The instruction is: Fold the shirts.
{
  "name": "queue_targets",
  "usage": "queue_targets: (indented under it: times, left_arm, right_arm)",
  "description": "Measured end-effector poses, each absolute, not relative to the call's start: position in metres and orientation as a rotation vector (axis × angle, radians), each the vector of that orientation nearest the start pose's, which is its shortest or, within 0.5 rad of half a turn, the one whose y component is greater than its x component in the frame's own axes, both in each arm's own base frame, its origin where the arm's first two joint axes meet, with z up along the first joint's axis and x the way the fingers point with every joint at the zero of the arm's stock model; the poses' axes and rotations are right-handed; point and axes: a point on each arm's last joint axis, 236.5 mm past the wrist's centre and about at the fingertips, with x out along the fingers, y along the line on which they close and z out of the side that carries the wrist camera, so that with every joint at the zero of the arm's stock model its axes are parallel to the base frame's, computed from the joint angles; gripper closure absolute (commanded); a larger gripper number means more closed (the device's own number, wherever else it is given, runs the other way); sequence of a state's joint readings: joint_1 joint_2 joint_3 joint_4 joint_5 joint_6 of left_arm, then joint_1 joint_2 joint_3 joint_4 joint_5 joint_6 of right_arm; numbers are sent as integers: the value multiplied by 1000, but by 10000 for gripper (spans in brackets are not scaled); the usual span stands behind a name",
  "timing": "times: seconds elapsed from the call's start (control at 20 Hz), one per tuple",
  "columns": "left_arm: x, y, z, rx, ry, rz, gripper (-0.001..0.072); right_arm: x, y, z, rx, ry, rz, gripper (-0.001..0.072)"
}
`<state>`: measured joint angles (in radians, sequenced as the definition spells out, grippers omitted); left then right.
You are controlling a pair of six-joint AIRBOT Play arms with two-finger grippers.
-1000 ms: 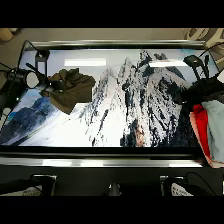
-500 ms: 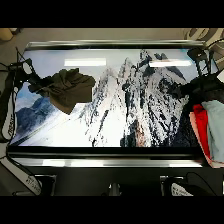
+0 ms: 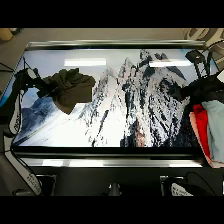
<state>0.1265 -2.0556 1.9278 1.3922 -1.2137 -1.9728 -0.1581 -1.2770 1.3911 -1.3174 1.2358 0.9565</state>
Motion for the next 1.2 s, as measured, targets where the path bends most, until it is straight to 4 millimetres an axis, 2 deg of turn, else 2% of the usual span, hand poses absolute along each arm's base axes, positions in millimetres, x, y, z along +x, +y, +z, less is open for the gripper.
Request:
queue_targets:
  times: [0.1, 0.2, 0.3, 0.35, 0.4, 0.5, 0.6, 0.7, 0.75, 0.8, 0.85, 0.95, 1.05, 1.15, 1.2]
  left_arm:
    - [550, 26, -76, -569, 1301, 246, 685]
    - [553, 19, -45, -502, 1255, 181, 686]
    - [554, -1, 6, -391, 1179, 71, 686]
    - [552, -15, 41, -327, 1122, 9, 686]
    - [547, -31, 74, -273, 1065, -44, 685]
    - [527, -77, 149, -177, 934, -166, 685]
    - [492, -133, 221, -101, 794, -302, 685]
    - [450, -185, 267, -52, 708, -431, 685]
    - [429, -209, 282, -33, 679, -493, 684]
    - [407, -234, 291, -13, 665, -559, 685]
    - [387, -256, 291, 8, 669, -618, 685]
    - [352, -295, 271, 57, 723, -706, 685]
    - [322, -325, 231, 121, 799, -758, 685]
    - [302, -347, 175, 143, 901, -766, 679]
    - [294, -359, 148, 130, 945, -768, 478]
  right_arm:
    - [414, -9, 95, -254, 1052, 365, 44]
    - [410, -8, 97, -255, 1055, 368, 44]
    - [408, -8, 107, -262, 1034, 363, 44]
    - [407, -8, 115, -270, 1017, 357, 44]
    - [406, -9, 126, -283, 990, 349, 44]
    - [402, -11, 151, -314, 935, 327, 43]
    - [395, -14, 183, -350, 865, 294, 43]
    - [382, -18, 215, -382, 794, 252, 43]
    - [374, -20, 231, -390, 761, 225, 43]
    - [365, -21, 245, -397, 731, 200, 43]
    - [354, -23, 257, -404, 706, 176, 43]
    - [333, -27, 274, -418, 681, 136, 43]
    - [315, -31, 280, -428, 690, 110, 43]
    - [302, -33, 276, -429, 725, 104, 42]
    - [299, -34, 272, -425, 747, 105, 35]
